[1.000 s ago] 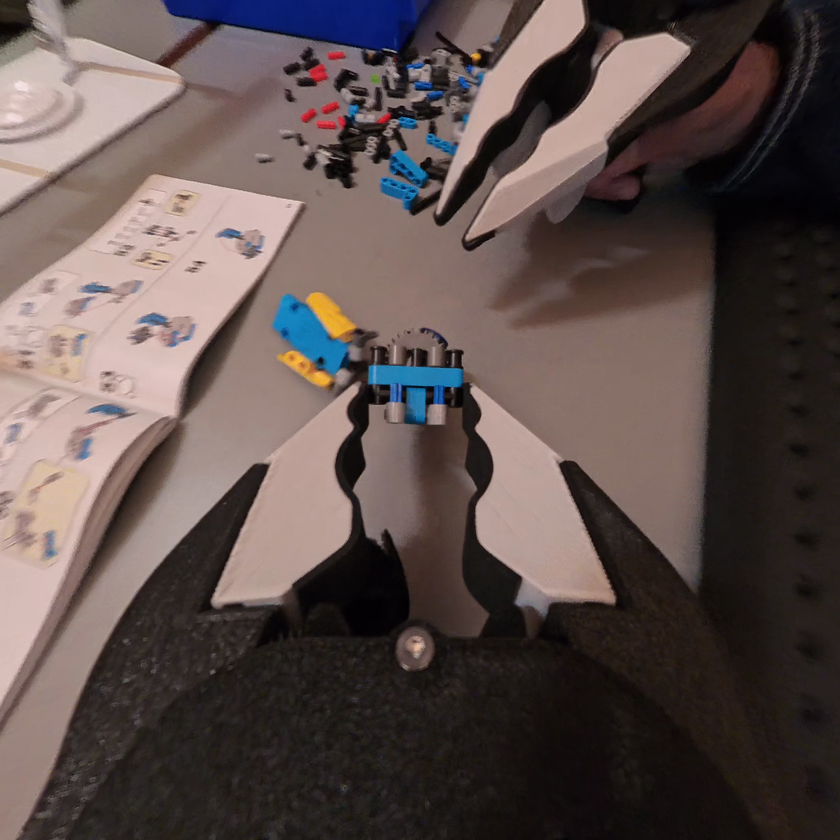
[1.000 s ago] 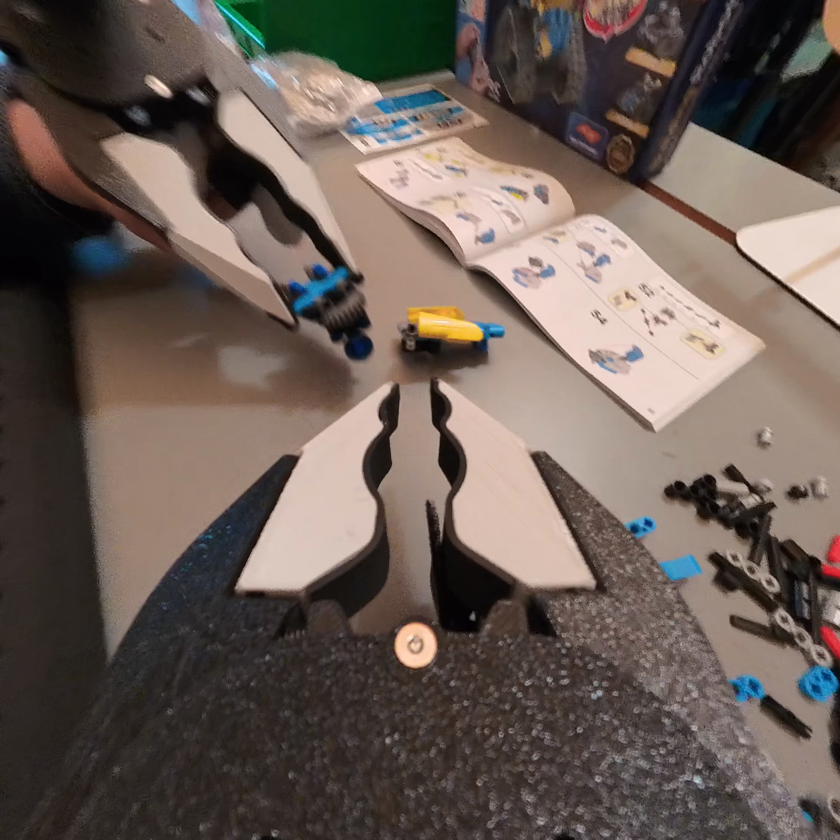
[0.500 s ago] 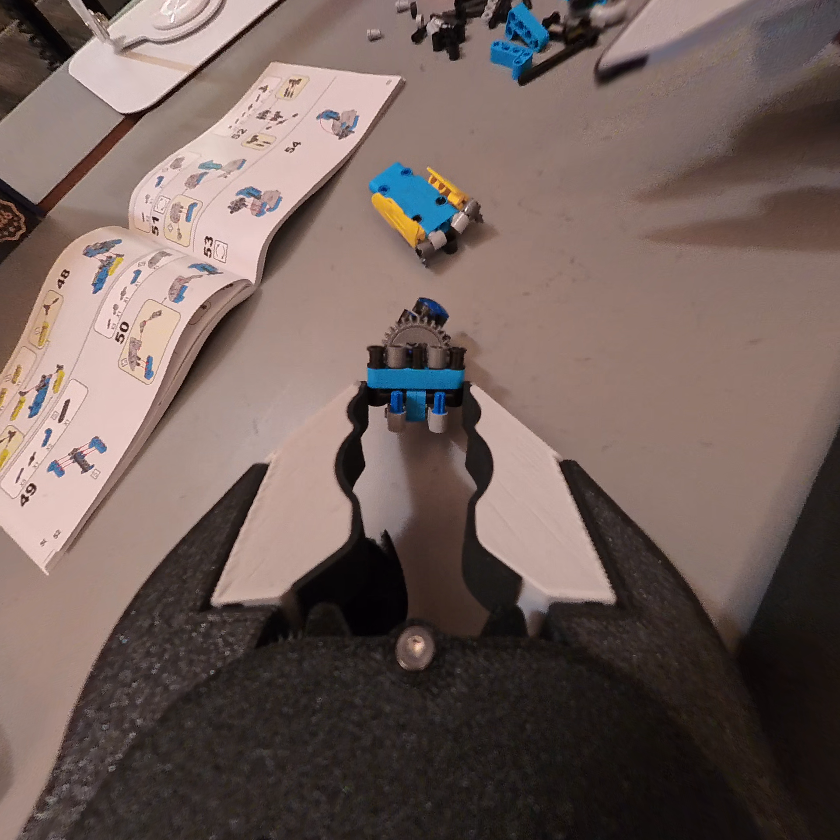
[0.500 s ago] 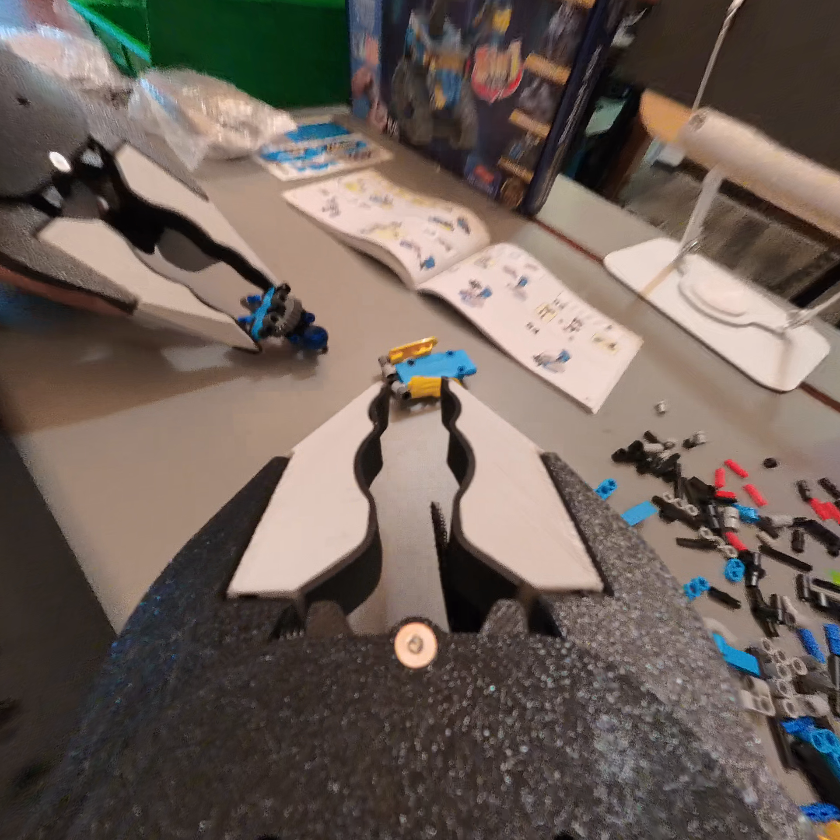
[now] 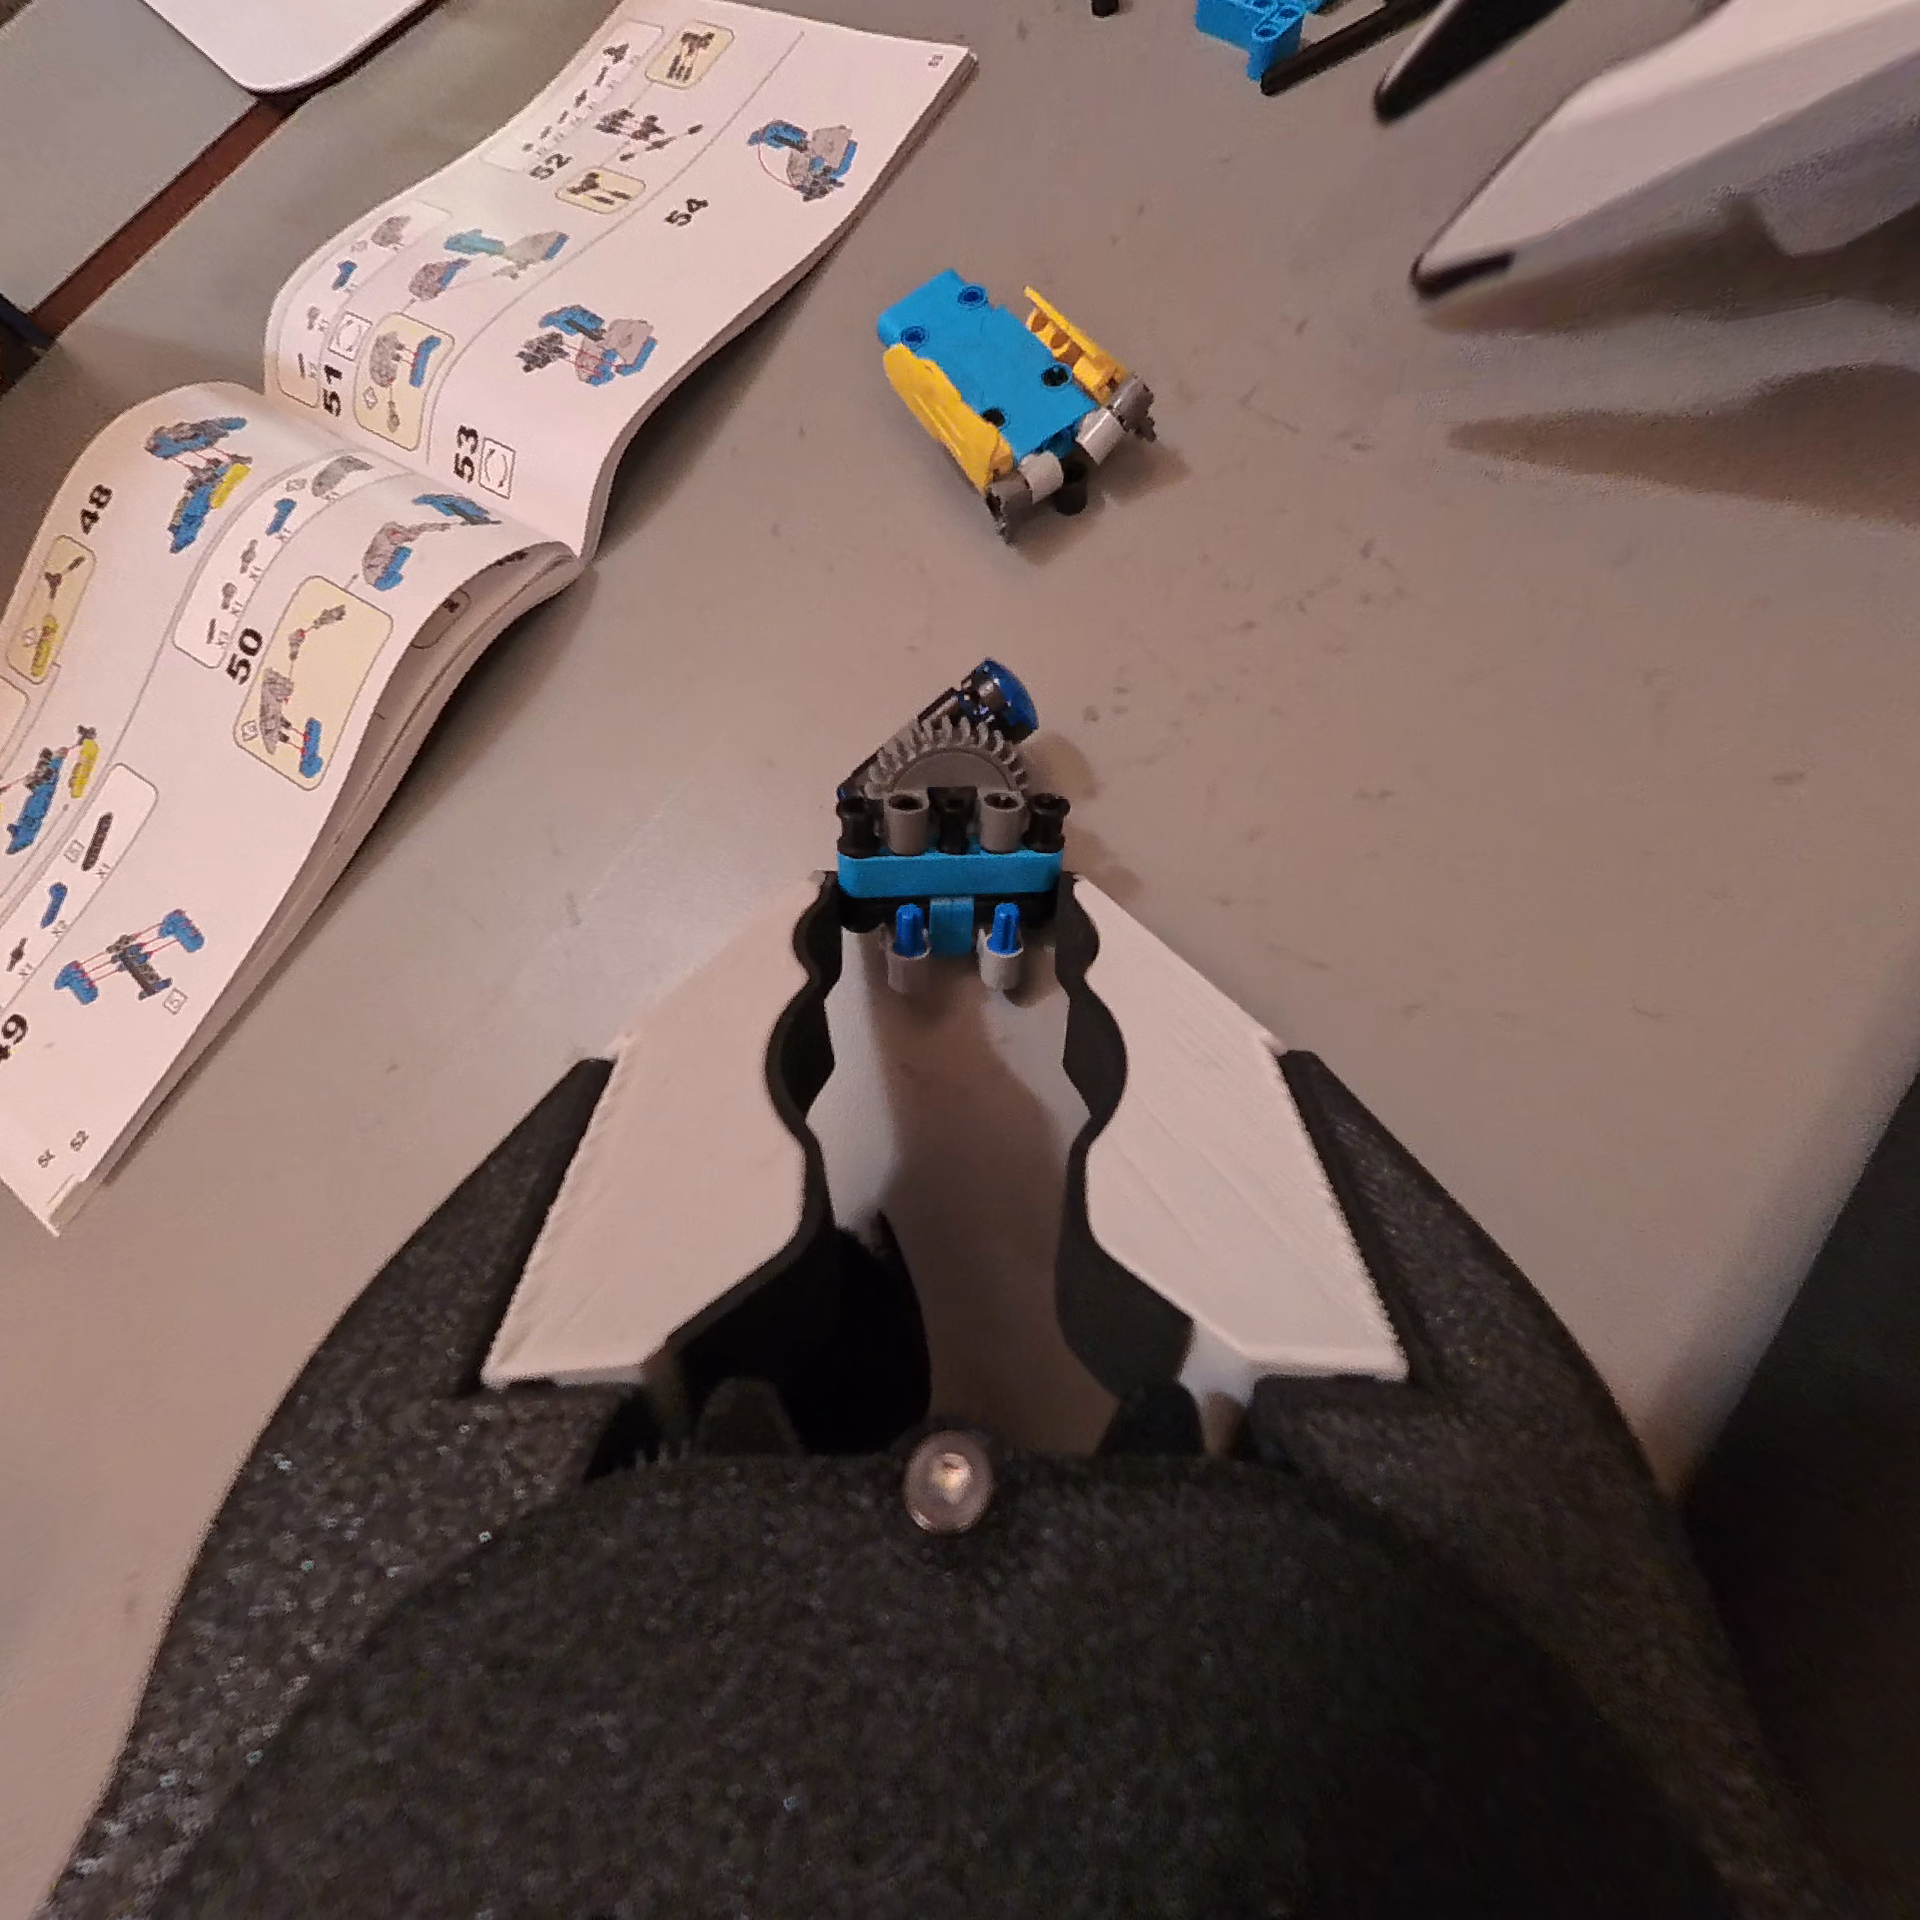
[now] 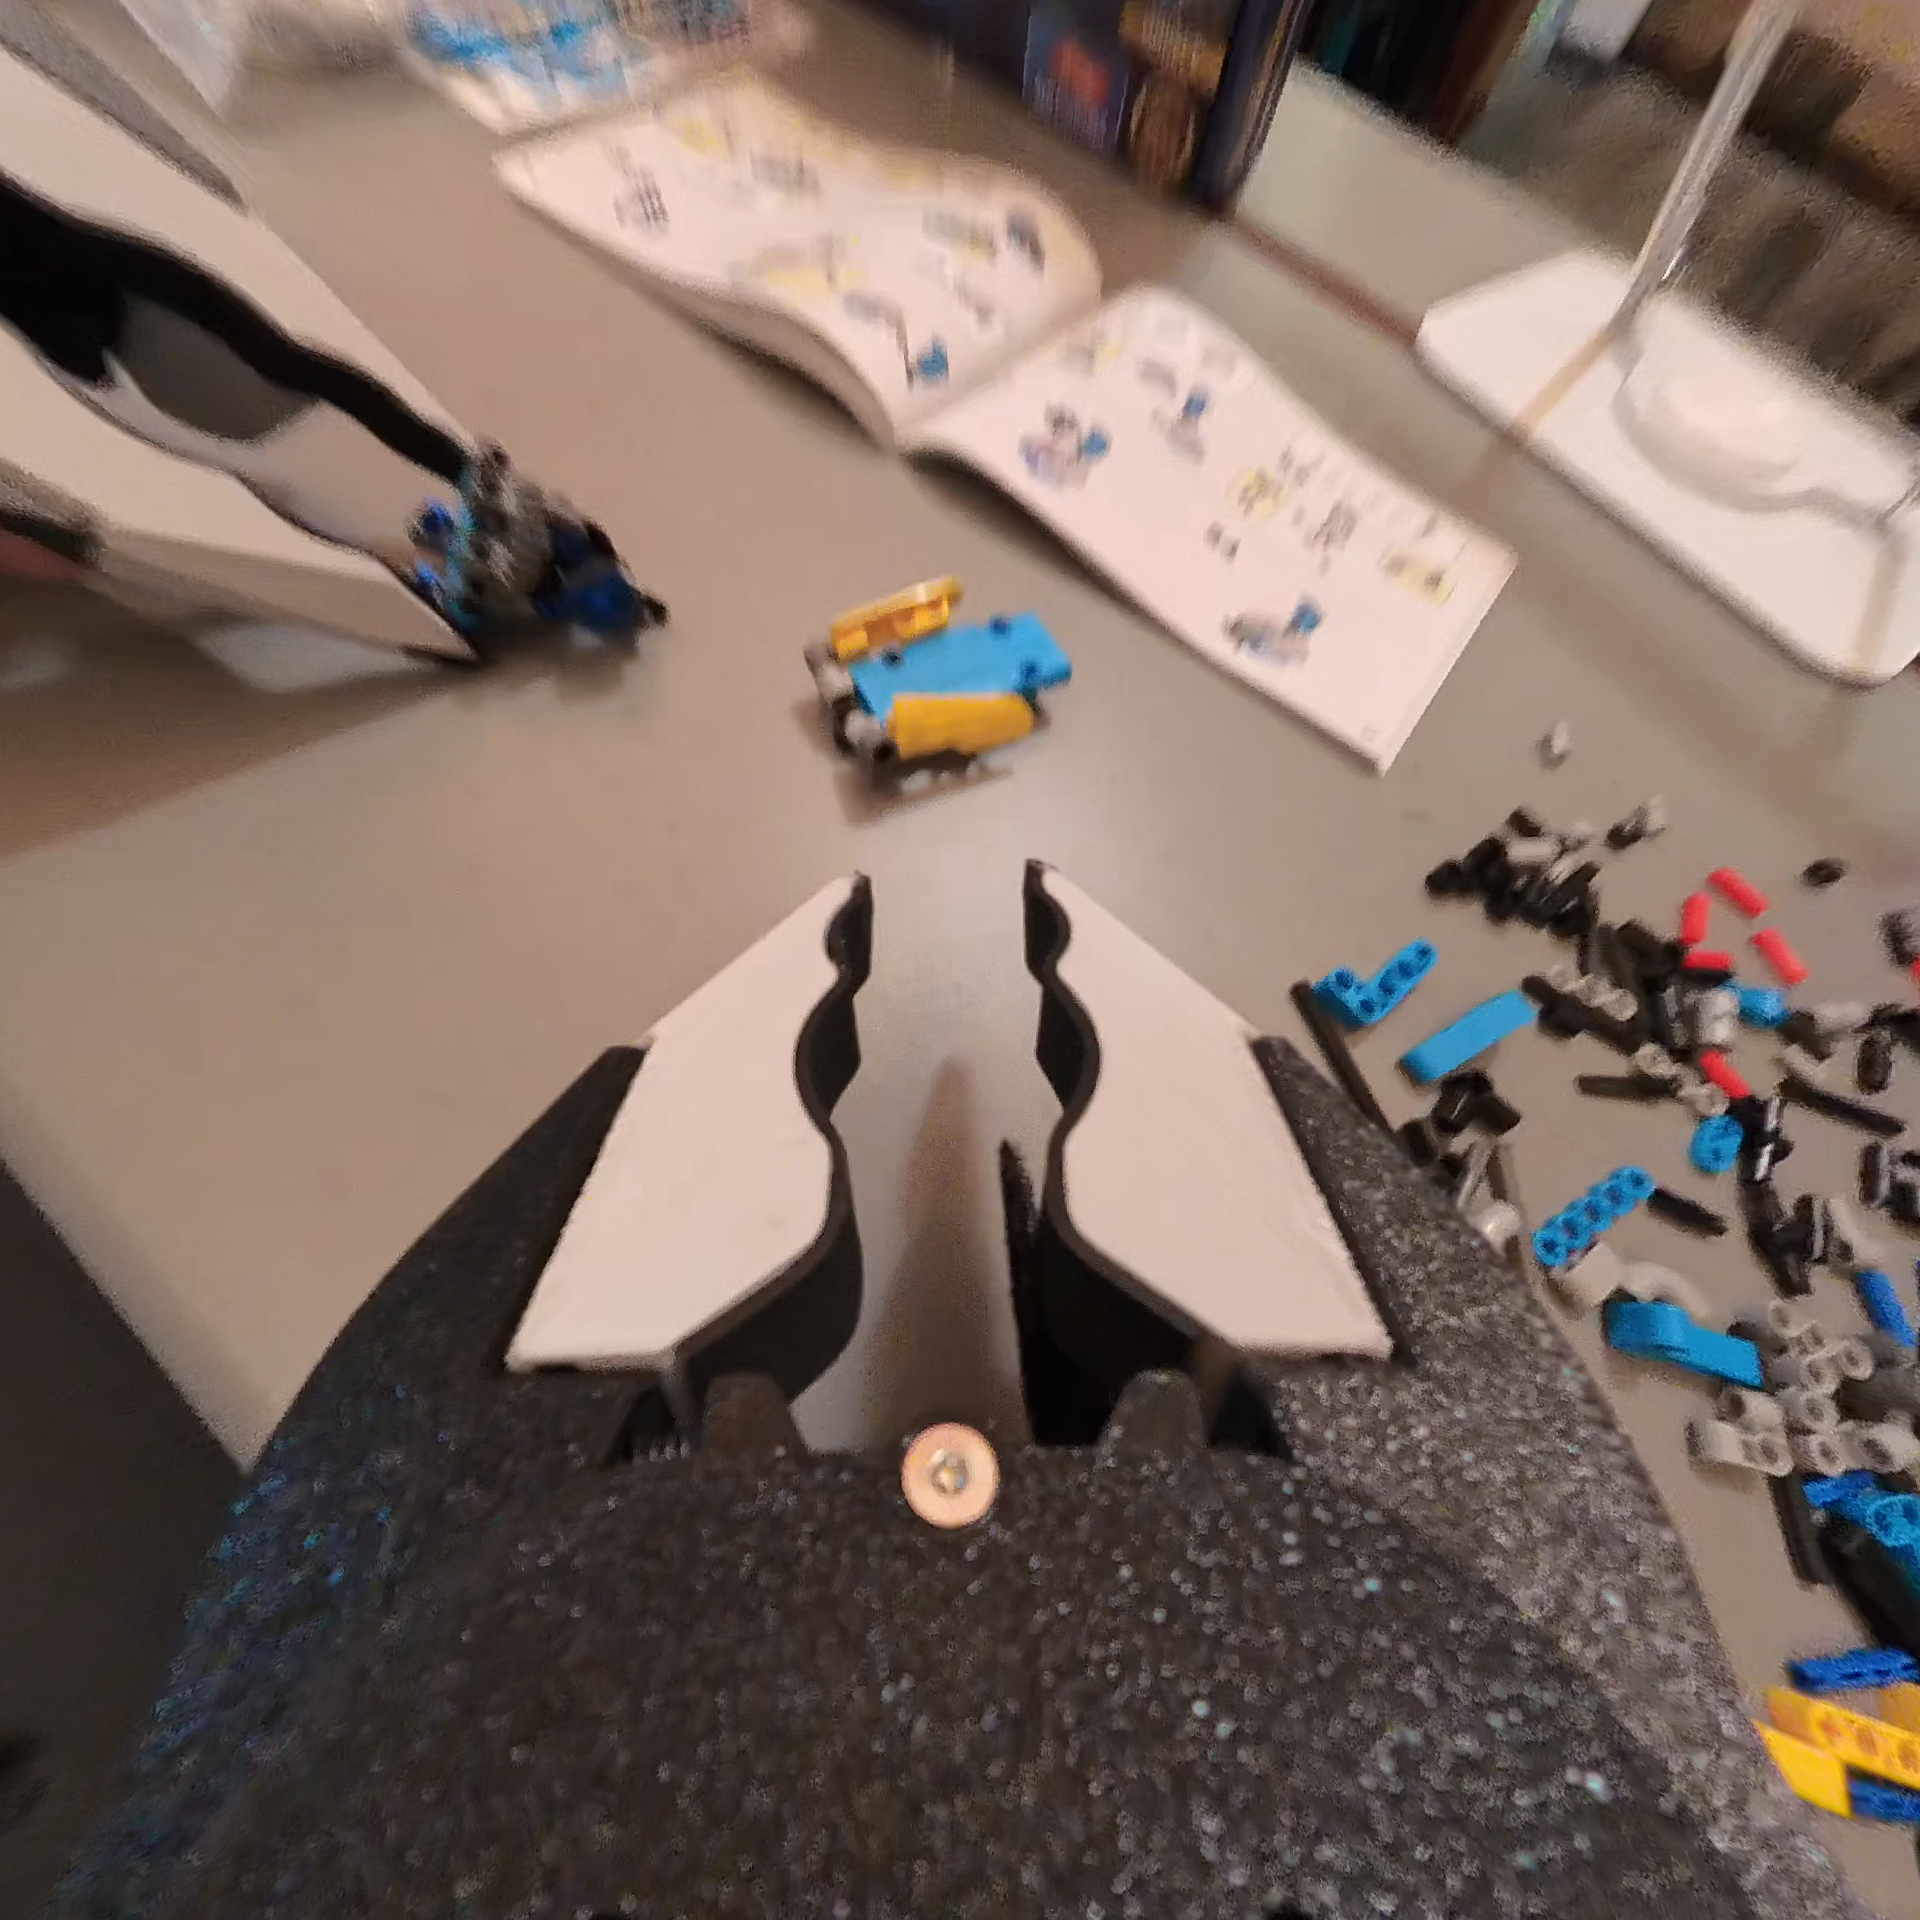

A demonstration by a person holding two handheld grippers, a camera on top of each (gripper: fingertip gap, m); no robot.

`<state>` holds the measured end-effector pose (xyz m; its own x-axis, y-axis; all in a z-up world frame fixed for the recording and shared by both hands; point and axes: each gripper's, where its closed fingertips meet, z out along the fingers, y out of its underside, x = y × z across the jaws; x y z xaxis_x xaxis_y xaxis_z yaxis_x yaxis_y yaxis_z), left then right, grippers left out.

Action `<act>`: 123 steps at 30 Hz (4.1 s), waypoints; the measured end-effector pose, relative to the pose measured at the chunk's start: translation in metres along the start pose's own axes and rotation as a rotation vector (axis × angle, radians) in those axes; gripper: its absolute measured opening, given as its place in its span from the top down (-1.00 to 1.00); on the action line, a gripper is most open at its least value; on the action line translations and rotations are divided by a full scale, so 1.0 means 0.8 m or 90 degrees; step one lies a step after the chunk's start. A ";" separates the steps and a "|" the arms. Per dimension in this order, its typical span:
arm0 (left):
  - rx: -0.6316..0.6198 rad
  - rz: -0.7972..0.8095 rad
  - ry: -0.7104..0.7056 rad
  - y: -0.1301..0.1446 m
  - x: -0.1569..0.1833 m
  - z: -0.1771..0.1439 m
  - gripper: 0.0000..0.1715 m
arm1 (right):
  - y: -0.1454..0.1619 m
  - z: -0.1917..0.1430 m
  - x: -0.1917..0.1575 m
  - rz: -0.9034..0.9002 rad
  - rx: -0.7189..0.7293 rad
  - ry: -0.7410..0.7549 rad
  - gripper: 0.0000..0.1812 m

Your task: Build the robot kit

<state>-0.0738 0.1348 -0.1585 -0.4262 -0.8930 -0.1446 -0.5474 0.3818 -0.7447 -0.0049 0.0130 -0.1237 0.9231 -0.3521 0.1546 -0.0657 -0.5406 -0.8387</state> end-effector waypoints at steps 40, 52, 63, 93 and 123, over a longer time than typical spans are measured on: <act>0.245 0.052 0.067 -0.090 0.056 -0.047 0.22 | -0.051 -0.012 -0.083 0.022 0.044 -0.497 0.93; 0.348 -0.183 0.549 -0.111 0.111 -0.124 0.79 | -0.103 -0.098 -0.124 0.052 0.204 -0.712 0.93; 0.391 -0.099 0.342 -0.113 0.081 -0.105 0.82 | -0.105 -0.056 -0.104 0.346 0.119 -0.726 0.91; 0.468 -0.367 0.612 -0.137 0.070 -0.153 0.51 | -0.115 -0.097 -0.147 0.089 0.243 -0.718 0.84; 0.122 -0.193 0.243 -0.057 0.078 -0.020 0.91 | 0.021 0.017 -0.105 0.156 -0.169 -0.500 0.75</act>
<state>-0.0867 0.0656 -0.1232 -0.5212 -0.7924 0.3168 -0.5599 0.0374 -0.8277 -0.0783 0.0437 -0.1576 0.8592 0.0954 -0.5027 -0.2927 -0.7142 -0.6358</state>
